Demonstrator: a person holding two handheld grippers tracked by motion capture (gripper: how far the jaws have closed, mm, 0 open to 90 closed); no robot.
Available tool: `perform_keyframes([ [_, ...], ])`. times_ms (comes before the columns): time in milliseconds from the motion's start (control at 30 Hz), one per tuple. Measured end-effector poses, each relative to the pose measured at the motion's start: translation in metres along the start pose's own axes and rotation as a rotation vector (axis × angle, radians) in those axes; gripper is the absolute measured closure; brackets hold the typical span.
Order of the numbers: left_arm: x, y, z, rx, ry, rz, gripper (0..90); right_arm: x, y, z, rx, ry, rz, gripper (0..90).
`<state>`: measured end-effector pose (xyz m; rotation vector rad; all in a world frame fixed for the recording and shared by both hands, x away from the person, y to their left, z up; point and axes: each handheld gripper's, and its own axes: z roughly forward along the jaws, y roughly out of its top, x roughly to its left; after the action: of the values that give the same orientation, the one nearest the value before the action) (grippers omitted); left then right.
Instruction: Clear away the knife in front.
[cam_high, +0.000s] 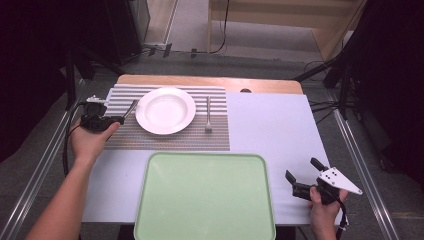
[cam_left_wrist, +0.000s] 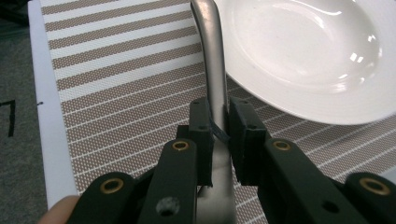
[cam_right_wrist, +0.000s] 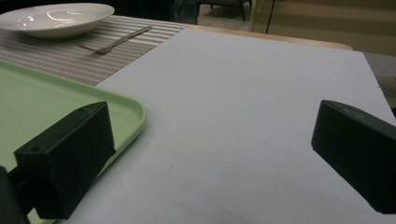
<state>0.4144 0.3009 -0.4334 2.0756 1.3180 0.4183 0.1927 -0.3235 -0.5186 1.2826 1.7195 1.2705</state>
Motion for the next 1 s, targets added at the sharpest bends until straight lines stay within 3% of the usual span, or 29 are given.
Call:
perform_keyframes([
  [600, -0.039, -0.016, -0.021, -0.046, -0.072, 0.077, 79.7, 0.0, 0.0, 0.0, 0.001, 0.002, 0.003, 0.0],
  [767, -0.05, -0.023, -0.024, -0.061, -0.105, 0.079, 79.7, 0.0, 0.0, 0.0, 0.001, 0.004, 0.002, 0.0],
  [1000, -0.066, -0.032, -0.028, -0.061, -0.128, 0.122, 79.7, 0.0, 0.0, 0.0, 0.001, 0.004, 0.002, 0.0],
])
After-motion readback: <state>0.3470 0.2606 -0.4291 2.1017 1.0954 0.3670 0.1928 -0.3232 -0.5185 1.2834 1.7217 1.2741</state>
